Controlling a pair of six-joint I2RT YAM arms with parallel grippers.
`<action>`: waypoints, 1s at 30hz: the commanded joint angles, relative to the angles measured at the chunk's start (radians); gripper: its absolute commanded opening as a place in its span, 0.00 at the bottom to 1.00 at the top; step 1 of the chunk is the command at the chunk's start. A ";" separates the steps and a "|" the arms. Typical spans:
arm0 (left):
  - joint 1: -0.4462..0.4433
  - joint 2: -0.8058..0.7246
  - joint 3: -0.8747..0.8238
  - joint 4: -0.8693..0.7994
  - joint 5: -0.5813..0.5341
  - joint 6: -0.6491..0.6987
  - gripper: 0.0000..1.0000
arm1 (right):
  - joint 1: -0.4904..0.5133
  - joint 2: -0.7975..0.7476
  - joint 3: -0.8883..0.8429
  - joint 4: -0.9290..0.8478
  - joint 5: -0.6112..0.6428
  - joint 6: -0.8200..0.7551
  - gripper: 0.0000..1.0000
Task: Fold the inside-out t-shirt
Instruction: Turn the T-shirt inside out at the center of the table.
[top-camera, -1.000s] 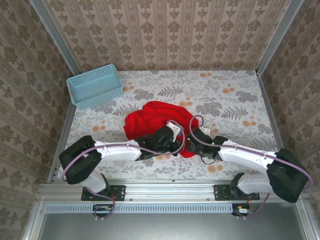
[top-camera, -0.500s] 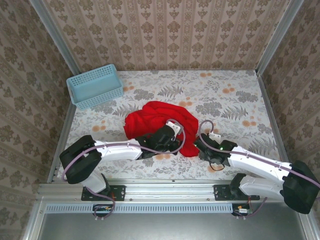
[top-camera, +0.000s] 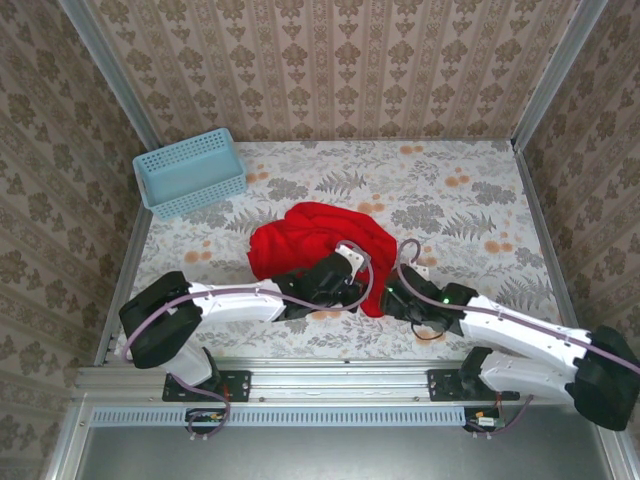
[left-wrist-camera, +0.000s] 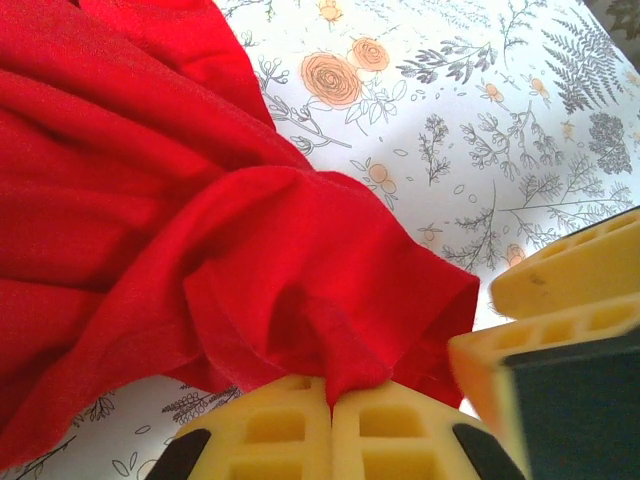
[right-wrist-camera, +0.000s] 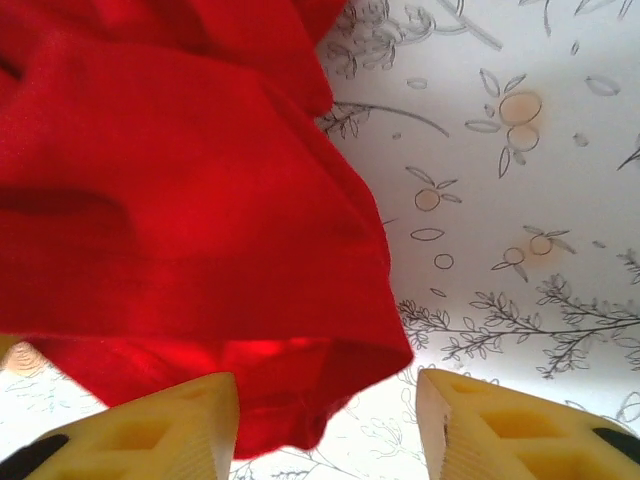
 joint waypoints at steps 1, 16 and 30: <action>-0.001 -0.050 0.021 0.041 0.000 -0.014 0.00 | 0.006 0.070 0.007 0.016 -0.004 0.027 0.45; 0.141 0.171 0.444 -0.108 0.034 -0.039 0.00 | -0.191 -0.209 -0.022 -0.252 0.126 -0.015 0.05; 0.241 0.249 0.716 -0.490 0.168 -0.015 0.61 | -0.618 -0.319 0.012 -0.221 -0.063 -0.181 0.58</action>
